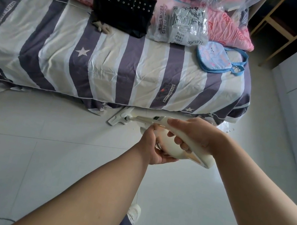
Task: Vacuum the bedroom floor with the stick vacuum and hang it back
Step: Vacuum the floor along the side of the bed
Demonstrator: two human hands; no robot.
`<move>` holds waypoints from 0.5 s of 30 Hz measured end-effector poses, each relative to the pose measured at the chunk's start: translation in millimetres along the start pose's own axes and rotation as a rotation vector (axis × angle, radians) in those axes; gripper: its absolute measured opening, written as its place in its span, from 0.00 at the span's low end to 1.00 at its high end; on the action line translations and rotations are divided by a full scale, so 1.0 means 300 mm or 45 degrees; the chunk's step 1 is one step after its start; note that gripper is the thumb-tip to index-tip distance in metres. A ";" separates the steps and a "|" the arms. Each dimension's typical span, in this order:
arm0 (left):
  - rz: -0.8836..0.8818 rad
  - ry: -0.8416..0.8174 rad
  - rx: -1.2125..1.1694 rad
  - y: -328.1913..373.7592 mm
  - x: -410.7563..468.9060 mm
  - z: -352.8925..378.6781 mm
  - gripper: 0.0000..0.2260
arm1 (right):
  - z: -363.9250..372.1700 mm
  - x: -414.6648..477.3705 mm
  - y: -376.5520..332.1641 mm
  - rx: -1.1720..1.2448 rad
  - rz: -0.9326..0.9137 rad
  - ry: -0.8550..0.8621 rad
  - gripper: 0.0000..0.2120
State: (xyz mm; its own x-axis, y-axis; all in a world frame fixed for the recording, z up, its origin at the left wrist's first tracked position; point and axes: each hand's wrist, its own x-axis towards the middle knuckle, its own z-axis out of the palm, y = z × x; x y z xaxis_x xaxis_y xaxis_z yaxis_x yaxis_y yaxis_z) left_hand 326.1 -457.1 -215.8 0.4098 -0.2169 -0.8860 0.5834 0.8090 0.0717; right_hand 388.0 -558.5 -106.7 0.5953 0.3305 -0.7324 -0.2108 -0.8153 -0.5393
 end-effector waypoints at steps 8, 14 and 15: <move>-0.023 0.010 0.067 0.044 -0.014 -0.017 0.23 | 0.035 0.008 -0.032 0.194 0.029 0.060 0.24; -0.046 0.002 0.124 0.066 -0.023 -0.026 0.23 | 0.040 0.010 -0.039 0.285 0.068 0.054 0.24; -0.051 -0.004 0.133 0.067 -0.025 -0.029 0.23 | 0.044 0.008 -0.040 0.288 0.070 0.054 0.24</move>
State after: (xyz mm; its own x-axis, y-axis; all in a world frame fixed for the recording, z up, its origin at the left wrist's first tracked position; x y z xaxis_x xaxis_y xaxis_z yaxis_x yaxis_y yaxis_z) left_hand 328.7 -434.5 -211.7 0.3866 -0.2499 -0.8878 0.6692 0.7384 0.0836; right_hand 381.9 -541.5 -107.4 0.6090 0.2642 -0.7479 -0.4095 -0.7028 -0.5817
